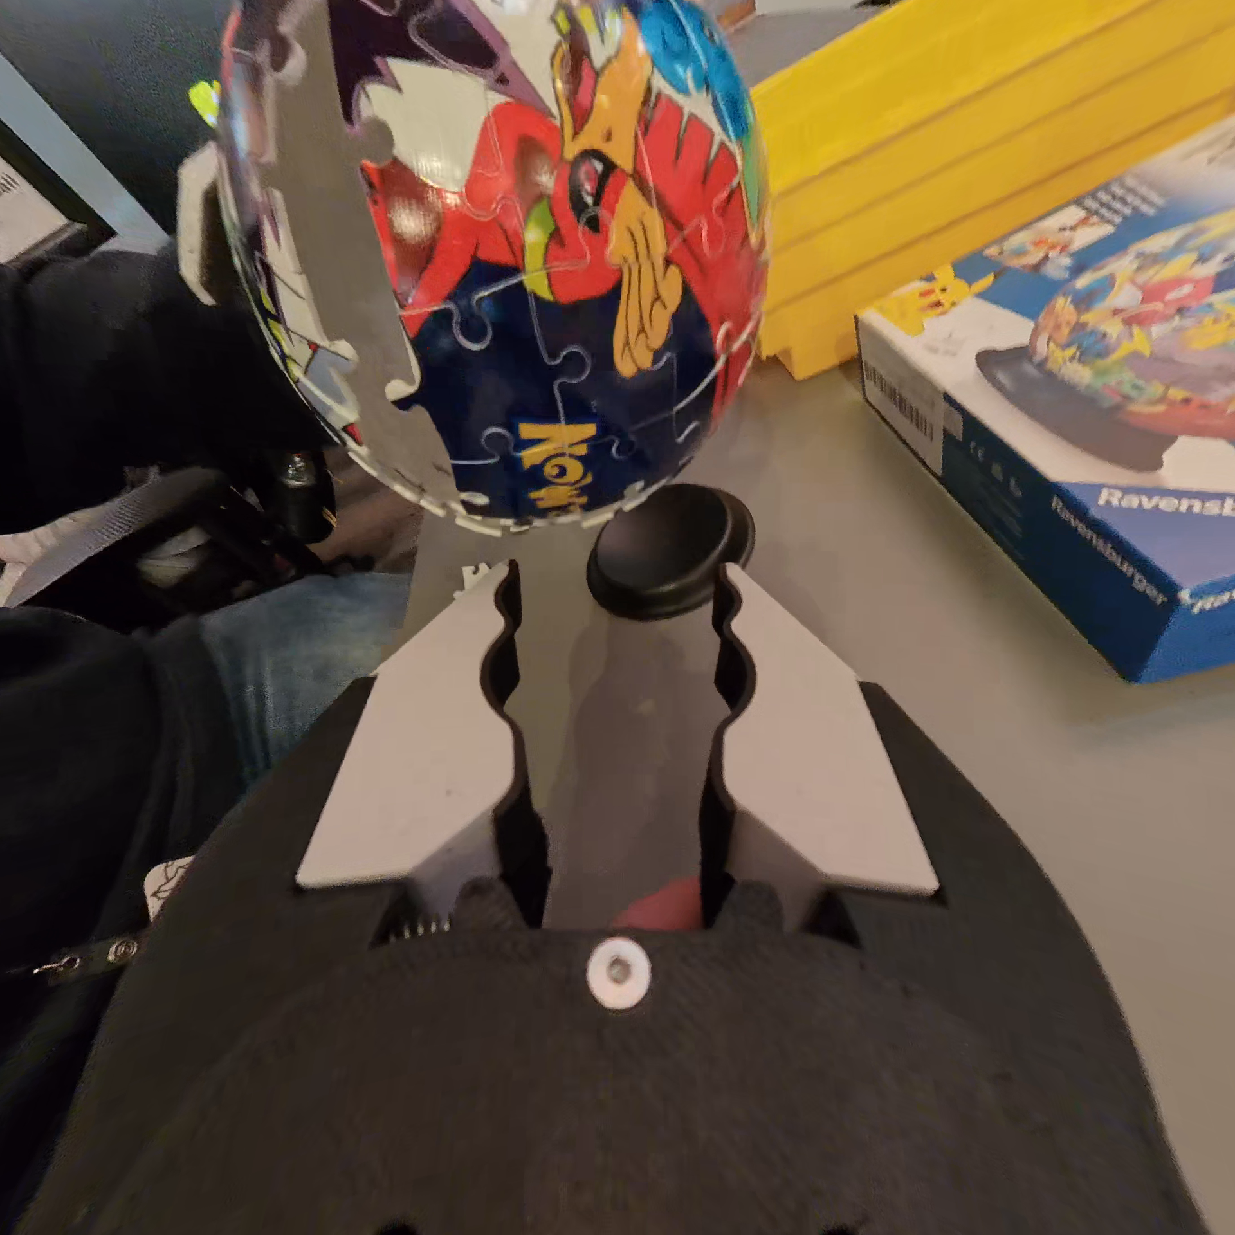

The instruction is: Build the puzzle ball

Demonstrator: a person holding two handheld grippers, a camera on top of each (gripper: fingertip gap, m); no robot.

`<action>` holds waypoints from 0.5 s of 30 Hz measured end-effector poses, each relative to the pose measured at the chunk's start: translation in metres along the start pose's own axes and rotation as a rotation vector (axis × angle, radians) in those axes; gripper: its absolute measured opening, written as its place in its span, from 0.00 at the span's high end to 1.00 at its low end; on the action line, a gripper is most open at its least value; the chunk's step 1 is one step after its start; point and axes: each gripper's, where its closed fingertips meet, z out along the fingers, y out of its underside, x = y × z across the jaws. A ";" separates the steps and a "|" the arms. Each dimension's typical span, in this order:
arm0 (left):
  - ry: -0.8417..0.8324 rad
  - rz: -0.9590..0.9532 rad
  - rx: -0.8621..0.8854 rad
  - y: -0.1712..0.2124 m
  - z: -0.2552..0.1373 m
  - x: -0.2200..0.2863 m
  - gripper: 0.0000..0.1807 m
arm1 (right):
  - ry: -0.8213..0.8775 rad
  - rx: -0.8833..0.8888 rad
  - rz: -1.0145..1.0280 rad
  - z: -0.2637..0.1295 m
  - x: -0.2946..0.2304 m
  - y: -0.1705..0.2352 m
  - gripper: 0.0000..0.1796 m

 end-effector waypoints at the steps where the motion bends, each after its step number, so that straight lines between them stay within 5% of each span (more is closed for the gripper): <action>1: 0.021 -0.032 0.038 -0.001 -0.001 0.000 0.25 | -0.005 0.004 -0.011 0.000 -0.002 -0.002 0.68; 7: 0.145 -0.179 0.244 -0.010 -0.012 0.005 0.25 | -0.066 -0.009 -0.115 0.005 -0.022 -0.005 0.65; 15: 0.294 -0.119 0.352 -0.037 -0.024 0.026 0.25 | -0.115 0.025 -0.145 0.009 -0.041 -0.015 0.65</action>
